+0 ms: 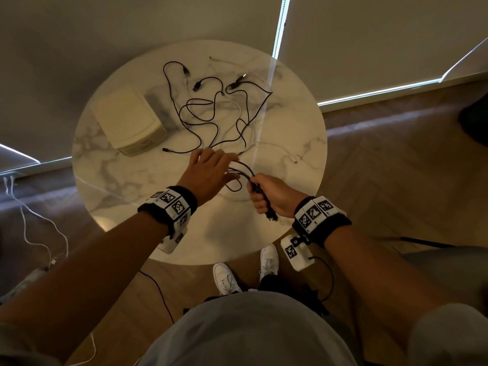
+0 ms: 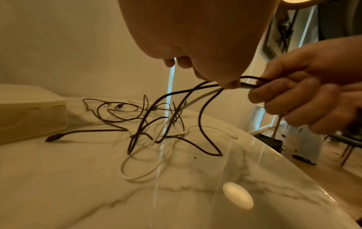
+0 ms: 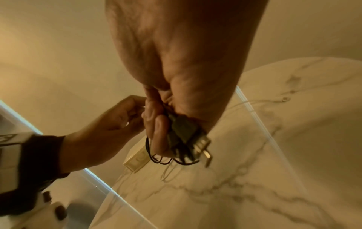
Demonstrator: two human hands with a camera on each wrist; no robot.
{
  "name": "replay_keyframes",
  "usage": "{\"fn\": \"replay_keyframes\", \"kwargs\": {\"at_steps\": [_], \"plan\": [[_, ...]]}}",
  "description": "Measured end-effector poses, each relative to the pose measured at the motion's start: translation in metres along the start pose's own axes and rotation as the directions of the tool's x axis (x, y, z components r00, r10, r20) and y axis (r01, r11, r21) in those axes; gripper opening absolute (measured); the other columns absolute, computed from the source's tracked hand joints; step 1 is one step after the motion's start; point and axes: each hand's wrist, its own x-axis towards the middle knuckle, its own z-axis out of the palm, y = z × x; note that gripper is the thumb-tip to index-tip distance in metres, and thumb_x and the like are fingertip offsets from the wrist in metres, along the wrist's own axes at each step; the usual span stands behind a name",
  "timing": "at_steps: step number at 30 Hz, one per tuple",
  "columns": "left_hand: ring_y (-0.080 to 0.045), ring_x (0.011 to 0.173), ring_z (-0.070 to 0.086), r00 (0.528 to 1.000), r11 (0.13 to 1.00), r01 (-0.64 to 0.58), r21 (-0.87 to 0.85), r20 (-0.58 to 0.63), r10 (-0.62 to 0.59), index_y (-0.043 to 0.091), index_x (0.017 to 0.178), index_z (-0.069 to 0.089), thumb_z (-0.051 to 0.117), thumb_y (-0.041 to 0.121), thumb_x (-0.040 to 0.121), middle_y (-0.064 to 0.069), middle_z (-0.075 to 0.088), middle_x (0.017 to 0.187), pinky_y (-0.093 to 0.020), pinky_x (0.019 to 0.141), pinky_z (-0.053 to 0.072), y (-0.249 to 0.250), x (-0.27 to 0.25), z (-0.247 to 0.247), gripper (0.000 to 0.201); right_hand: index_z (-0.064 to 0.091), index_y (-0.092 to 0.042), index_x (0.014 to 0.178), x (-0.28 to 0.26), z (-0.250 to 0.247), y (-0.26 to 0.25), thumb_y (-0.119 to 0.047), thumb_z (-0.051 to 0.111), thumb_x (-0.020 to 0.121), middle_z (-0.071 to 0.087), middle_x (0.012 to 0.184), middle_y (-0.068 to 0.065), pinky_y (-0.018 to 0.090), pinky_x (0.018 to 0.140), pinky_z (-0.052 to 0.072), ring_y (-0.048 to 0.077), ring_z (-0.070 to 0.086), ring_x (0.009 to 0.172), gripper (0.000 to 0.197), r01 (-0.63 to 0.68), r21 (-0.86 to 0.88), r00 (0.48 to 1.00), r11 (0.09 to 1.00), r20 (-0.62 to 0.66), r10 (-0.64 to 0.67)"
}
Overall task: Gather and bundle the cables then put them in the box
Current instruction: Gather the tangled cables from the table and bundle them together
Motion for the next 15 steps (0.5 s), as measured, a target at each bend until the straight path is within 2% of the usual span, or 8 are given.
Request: {"fn": "replay_keyframes", "kwargs": {"at_steps": [2, 5, 8, 11, 13, 15], "plan": [[-0.028, 0.109, 0.049, 1.000, 1.000, 0.004, 0.003, 0.029, -0.004, 0.025, 0.138, 0.048, 0.039, 0.058, 0.096, -0.002, 0.058, 0.118, -0.043, 0.100, 0.033, -0.006, 0.000, 0.002, 0.054, 0.047, -0.015, 0.075, -0.005, -0.002, -0.001, -0.022, 0.033, 0.100, 0.032, 0.055, 0.000, 0.028, 0.046, 0.023, 0.014, 0.025, 0.046, 0.029, -0.010, -0.064, 1.000, 0.998, 0.019, 0.011], [-0.028, 0.105, 0.044, 0.995, 0.997, -0.071, 0.024, 0.078, 0.069, 0.028, 0.139, 0.047, 0.027, 0.061, 0.097, -0.003, 0.050, 0.118, -0.043, 0.095, 0.037, -0.011, -0.002, 0.007, 0.057, 0.044, -0.017, 0.074, -0.012, -0.004, -0.005, -0.020, 0.036, 0.098, 0.030, 0.057, 0.000, 0.029, 0.049, 0.021, 0.014, 0.023, 0.048, 0.026, -0.001, -0.170, 0.996, 0.985, 0.087, 0.016], [-0.028, 0.118, 0.037, 0.995, 0.995, -0.062, -0.075, 0.070, 0.068, 0.025, 0.132, 0.050, 0.031, 0.059, 0.097, -0.002, 0.045, 0.128, -0.044, 0.101, 0.033, -0.007, -0.001, 0.011, 0.052, 0.041, -0.018, 0.075, -0.019, -0.008, -0.012, -0.019, 0.039, 0.102, 0.028, 0.060, 0.000, 0.029, 0.051, 0.020, 0.013, 0.023, 0.051, 0.027, 0.049, -0.240, 0.989, 0.970, 0.148, -0.013], [-0.023, 0.127, 0.036, 0.996, 0.970, -0.059, -0.235, 0.053, 0.073, 0.023, 0.128, 0.050, 0.044, 0.054, 0.097, 0.003, 0.049, 0.132, -0.038, 0.106, 0.024, -0.001, 0.004, 0.011, 0.044, 0.041, -0.018, 0.076, -0.022, -0.014, -0.022, -0.023, 0.039, 0.107, 0.026, 0.061, -0.001, 0.029, 0.052, 0.020, 0.012, 0.022, 0.051, 0.031, 0.093, -0.265, 0.985, 0.960, 0.162, -0.051], [-0.016, 0.121, 0.046, 0.995, 0.936, -0.009, -0.352, 0.091, 0.044, 0.022, 0.123, 0.053, 0.046, 0.048, 0.099, 0.007, 0.058, 0.122, -0.035, 0.107, 0.023, 0.004, 0.012, 0.008, 0.036, 0.040, -0.020, 0.074, -0.022, -0.019, -0.028, -0.022, 0.039, 0.107, 0.025, 0.063, 0.000, 0.030, 0.053, 0.018, 0.012, 0.021, 0.052, 0.033, 0.110, -0.254, 0.983, 0.961, 0.171, -0.068], [-0.011, 0.104, 0.058, 0.993, 0.887, 0.033, -0.460, 0.118, 0.024, 0.021, 0.115, 0.054, 0.043, 0.040, 0.102, 0.013, 0.065, 0.106, -0.034, 0.104, 0.032, 0.008, 0.019, 0.006, 0.025, 0.040, -0.020, 0.074, -0.023, -0.023, -0.035, -0.026, 0.040, 0.108, 0.027, 0.063, -0.001, 0.030, 0.053, 0.018, 0.012, 0.021, 0.052, 0.034, 0.130, -0.273, 0.983, 0.953, 0.161, -0.088]]}}
